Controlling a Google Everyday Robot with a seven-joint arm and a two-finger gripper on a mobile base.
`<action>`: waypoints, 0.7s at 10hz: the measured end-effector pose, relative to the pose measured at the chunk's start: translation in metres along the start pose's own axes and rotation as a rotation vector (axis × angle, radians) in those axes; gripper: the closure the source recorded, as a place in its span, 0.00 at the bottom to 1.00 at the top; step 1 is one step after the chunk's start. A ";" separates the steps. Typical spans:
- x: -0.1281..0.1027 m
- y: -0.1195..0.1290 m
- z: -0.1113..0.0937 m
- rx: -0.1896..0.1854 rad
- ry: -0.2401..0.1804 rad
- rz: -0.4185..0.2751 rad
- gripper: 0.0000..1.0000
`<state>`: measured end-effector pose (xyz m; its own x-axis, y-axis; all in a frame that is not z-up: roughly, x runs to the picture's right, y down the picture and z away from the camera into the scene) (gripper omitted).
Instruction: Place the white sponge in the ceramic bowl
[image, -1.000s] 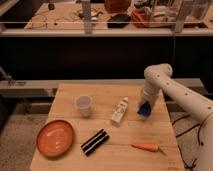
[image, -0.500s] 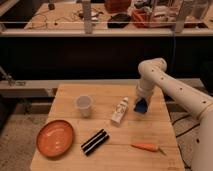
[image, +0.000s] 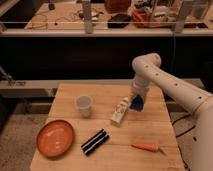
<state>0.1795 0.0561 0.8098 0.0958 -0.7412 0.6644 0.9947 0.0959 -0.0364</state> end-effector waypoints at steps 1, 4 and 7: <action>-0.001 -0.004 -0.005 -0.001 0.003 -0.003 1.00; -0.004 -0.027 -0.018 -0.006 0.013 -0.022 1.00; -0.007 -0.041 -0.028 -0.011 0.021 -0.035 1.00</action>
<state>0.1389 0.0387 0.7858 0.0620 -0.7580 0.6493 0.9978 0.0627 -0.0222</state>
